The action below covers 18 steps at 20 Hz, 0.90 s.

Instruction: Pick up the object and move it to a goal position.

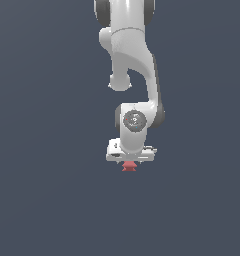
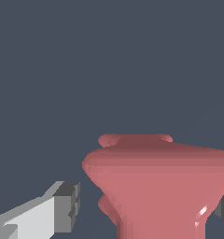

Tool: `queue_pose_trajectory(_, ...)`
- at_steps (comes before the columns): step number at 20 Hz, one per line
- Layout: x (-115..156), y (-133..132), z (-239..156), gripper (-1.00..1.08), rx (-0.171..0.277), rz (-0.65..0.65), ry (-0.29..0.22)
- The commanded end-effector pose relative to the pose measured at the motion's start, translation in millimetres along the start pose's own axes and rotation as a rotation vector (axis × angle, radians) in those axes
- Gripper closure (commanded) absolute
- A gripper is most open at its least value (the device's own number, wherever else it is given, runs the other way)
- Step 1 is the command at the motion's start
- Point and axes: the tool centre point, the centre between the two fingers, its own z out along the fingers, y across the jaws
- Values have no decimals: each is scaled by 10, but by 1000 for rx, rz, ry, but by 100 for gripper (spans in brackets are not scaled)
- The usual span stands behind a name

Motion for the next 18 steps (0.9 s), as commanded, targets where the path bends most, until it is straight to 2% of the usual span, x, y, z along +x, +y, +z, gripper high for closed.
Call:
queue_pose_trajectory(1,13,-1,6,-92,0,0,2)
queue_pose_trajectory(2,13,-1,6,108,0,0,2)
queue_pose_trajectory(18,-22,-38,-70,108,0,0,2)
